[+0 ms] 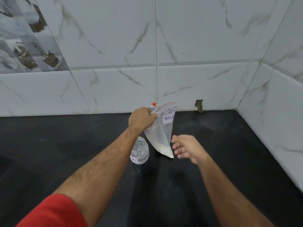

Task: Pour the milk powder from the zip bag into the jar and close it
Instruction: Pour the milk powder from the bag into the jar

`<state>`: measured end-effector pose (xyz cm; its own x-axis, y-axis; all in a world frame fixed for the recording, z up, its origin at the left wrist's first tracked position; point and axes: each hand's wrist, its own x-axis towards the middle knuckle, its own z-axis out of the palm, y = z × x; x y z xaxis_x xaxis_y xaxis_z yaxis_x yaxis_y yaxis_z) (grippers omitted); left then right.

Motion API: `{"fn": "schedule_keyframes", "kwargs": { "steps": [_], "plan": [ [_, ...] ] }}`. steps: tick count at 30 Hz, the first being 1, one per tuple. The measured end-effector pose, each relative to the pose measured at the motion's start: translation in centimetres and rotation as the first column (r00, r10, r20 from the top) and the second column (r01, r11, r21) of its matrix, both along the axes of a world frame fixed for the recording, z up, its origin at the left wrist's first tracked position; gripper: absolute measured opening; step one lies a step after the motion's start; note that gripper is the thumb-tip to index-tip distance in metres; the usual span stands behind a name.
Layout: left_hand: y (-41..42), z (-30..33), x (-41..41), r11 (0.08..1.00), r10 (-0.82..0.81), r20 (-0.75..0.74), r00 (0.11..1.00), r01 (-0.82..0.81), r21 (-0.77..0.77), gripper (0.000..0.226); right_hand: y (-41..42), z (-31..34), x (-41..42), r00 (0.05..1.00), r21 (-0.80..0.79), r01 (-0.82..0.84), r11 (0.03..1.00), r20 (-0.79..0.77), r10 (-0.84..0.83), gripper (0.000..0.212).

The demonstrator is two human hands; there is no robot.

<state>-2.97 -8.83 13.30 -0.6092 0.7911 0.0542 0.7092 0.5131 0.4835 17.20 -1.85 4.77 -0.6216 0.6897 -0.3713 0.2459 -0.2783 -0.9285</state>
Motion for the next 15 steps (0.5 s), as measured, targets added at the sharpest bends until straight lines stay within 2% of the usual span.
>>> {"fn": "schedule_keyframes", "kwargs": {
  "steps": [2, 4, 7, 9, 12, 15],
  "plan": [
    [0.5, 0.3, 0.5, 0.998, -0.024, -0.042, 0.999, 0.026, 0.055, 0.034, -1.1, -1.9, -0.1, 0.995, -0.117, -0.083, 0.99, 0.046, 0.089, 0.03],
    [0.9, 0.6, 0.9, 0.989, -0.031, -0.033, 0.999, 0.036, 0.142, 0.031, -1.6, -3.3, -0.7, 0.996, -0.22, -0.062, 0.974, 0.055, 0.076, 0.039],
    [1.2, 1.6, 1.0, 0.961, -0.002, 0.019, 1.0, -0.003, 0.275, 0.036, -1.7, -4.2, -1.7, 0.998, -0.347, -0.039, 0.937, 0.025, 0.051, 0.05],
    [1.2, 2.6, 0.6, 0.926, 0.022, 0.126, 0.992, -0.067, 0.372, 0.042, -1.7, -4.7, -2.6, 0.999, -0.448, -0.033, 0.893, -0.047, 0.013, 0.063],
    [0.7, 4.3, 0.3, 0.836, -0.071, 0.38, 0.922, -0.152, 0.527, 0.042, -1.5, -4.7, -4.3, 0.947, -0.653, -0.001, 0.757, -0.244, -0.209, 0.093],
    [-0.6, 5.5, -0.2, 0.757, -0.249, 0.484, 0.839, -0.143, 0.638, 0.035, -0.7, -3.5, -6.0, 0.736, -0.791, -0.075, 0.607, -0.455, -0.502, 0.111]
  ]
}}
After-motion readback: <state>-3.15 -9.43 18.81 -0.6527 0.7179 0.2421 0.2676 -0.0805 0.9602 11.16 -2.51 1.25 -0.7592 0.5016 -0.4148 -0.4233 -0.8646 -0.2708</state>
